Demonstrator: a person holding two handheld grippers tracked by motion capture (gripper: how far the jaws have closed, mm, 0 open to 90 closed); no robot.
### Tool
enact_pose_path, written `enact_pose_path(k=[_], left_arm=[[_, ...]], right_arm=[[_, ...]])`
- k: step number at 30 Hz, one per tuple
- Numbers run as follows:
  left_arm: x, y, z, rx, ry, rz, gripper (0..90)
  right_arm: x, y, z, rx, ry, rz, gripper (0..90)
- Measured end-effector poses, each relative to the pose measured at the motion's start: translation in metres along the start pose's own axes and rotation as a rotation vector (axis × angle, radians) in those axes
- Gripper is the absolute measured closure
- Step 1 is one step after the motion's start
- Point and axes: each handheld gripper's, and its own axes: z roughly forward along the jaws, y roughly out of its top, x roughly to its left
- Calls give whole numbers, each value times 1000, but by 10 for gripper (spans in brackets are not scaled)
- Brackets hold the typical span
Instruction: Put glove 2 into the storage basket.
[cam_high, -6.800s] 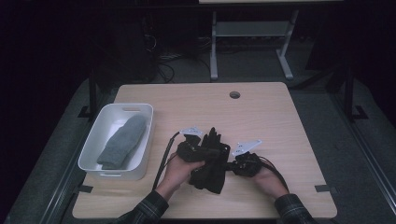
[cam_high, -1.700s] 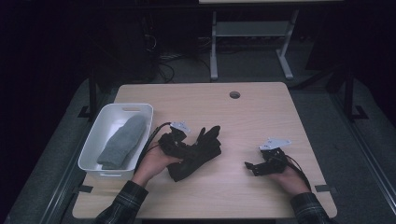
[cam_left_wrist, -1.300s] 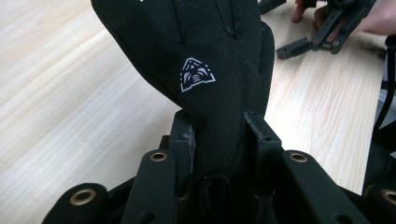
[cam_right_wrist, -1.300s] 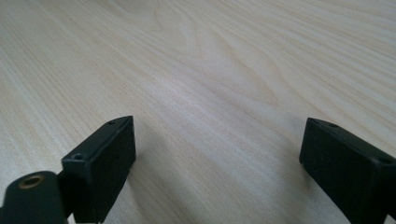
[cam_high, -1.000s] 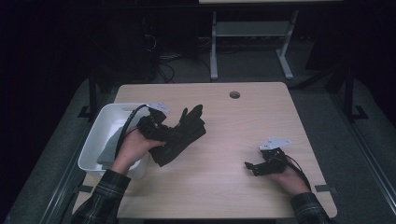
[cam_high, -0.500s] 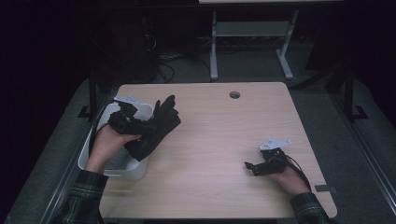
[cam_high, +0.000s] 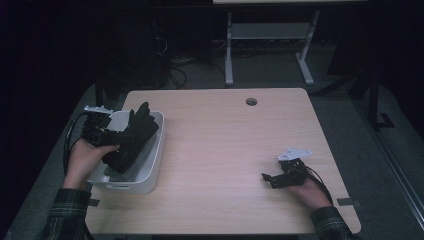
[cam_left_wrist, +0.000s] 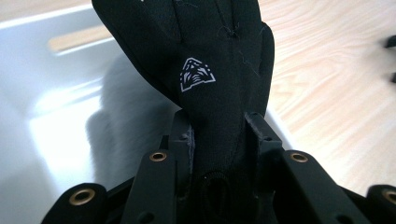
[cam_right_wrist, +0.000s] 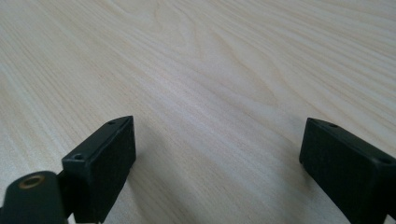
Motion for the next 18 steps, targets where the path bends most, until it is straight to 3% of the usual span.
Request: enact_pose_path(k=[6, 12, 18], left_arm=[[11, -9, 13, 31, 26, -49, 671], [17, -14, 25, 57, 58, -68, 644], [18, -18, 36, 81, 114, -73, 471]], right_arm=[[0, 0, 0, 0, -1, 0, 104], [0, 0, 0, 0, -1, -1, 104], [0, 0, 0, 0, 0, 0, 104]])
